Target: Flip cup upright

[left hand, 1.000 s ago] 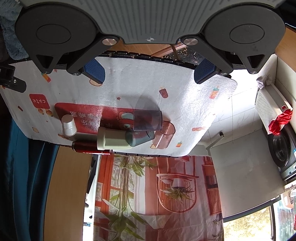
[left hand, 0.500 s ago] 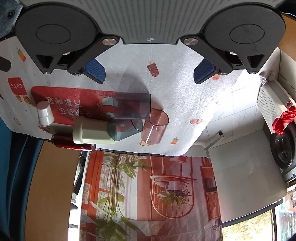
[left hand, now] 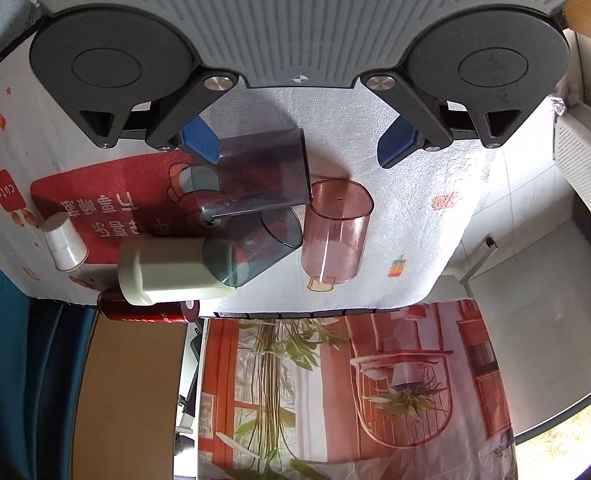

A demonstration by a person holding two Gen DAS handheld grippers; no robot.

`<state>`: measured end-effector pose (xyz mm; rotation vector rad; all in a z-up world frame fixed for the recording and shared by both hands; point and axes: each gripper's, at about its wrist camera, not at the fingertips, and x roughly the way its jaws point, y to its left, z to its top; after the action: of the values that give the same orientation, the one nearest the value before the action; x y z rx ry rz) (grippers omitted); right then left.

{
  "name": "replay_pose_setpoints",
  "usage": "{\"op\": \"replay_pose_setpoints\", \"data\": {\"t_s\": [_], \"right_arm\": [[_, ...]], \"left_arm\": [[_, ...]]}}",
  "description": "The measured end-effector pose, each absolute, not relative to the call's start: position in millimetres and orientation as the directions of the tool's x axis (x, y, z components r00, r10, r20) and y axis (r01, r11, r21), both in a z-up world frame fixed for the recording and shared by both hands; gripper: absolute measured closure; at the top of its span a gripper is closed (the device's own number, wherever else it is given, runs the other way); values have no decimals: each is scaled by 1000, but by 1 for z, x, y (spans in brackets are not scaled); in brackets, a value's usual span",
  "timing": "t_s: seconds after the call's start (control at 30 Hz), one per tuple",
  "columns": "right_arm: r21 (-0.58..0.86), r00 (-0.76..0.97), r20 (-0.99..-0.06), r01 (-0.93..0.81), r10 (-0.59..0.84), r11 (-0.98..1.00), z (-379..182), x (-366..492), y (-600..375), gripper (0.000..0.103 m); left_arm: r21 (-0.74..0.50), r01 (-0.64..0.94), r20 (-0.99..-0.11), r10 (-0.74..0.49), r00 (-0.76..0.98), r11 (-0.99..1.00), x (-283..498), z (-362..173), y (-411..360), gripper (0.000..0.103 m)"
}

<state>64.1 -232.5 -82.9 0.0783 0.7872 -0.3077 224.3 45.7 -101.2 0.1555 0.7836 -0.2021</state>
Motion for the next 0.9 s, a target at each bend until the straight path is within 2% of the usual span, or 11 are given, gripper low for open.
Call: {"op": "replay_pose_setpoints", "data": {"t_s": [0.17, 0.4, 0.6, 0.9], "right_arm": [[-63, 639, -726, 304, -253, 950, -90, 69, -232, 0], [-82, 620, -742, 294, -255, 952, -94, 77, -229, 0], [-90, 611, -751, 280, -250, 956, -97, 81, -225, 0], [-81, 613, -750, 288, -248, 954, -97, 80, -228, 0]], "left_arm": [[0, 320, -714, -224, 663, 948, 241, -115, 52, 10], [-54, 353, -709, -285, 645, 934, 248, -127, 55, 10], [-94, 405, -695, -351, 628, 910, 247, -131, 49, 21], [-157, 422, -689, -405, 601, 893, 238, -133, 47, 25]]}}
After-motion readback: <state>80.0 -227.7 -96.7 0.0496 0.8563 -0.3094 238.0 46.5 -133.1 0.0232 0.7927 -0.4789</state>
